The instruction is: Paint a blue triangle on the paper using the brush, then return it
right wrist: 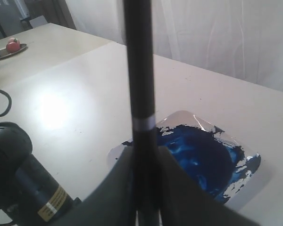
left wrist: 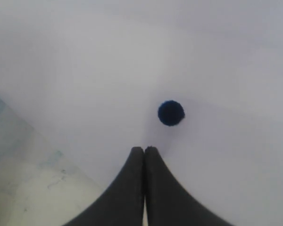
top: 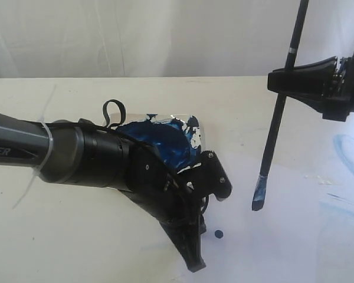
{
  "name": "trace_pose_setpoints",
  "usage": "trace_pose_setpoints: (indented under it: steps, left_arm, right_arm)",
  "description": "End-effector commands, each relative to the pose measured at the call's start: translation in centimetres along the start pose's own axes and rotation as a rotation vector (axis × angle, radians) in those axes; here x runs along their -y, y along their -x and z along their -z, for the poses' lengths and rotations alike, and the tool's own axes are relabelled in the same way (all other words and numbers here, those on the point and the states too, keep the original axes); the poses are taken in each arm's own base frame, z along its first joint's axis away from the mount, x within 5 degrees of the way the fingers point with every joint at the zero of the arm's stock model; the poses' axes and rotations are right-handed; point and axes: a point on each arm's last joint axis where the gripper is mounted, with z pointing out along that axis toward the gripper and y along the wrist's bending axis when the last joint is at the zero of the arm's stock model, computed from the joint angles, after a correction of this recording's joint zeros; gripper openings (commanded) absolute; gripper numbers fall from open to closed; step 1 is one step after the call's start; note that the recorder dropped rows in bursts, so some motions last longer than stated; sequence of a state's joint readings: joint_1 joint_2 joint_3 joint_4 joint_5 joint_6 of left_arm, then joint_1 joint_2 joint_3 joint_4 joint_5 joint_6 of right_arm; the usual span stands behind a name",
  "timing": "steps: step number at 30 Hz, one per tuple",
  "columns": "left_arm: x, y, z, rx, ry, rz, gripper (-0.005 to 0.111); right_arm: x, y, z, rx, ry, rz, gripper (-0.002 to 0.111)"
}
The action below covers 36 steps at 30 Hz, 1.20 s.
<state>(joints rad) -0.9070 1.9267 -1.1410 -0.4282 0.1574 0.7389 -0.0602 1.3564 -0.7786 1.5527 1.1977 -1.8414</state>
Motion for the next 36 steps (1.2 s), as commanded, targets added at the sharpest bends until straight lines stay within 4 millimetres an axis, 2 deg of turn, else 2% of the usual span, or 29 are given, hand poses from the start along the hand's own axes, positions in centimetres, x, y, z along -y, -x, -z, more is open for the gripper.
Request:
trace_pose_setpoints:
  steps: [1,14,20,27,32,36]
  left_arm:
    - [0.9,-0.4,0.5,-0.056,-0.083,0.009,0.0]
    - [1.7,-0.2,2.6,-0.089,-0.168,0.005,0.0]
    - [2.1,-0.3,2.7,-0.069,-0.194,0.008,0.0]
    - [2.8,-1.3,3.4,-0.038,-0.197,-0.001,0.0]
    - [3.1,-1.6,3.6,-0.027,-0.2,0.002,0.0]
    - [3.2,-2.4,3.3,-0.038,-0.187,0.014,0.0]
  right_arm:
    - [0.0,-0.1,0.2,0.018,-0.006,-0.006,0.0]
    - [0.0,-0.2,0.2,0.017,-0.006,-0.013,0.0]
    - [0.8,-0.9,-0.2,0.014,0.012,-0.057,0.0]
    - [1.9,-1.3,-0.7,0.059,-0.005,-0.097,0.0]
    - [2.1,-1.5,-0.9,0.064,-0.003,-0.108,0.0]
    - [1.6,-1.8,-2.0,0.047,0.042,-0.1,0.0]
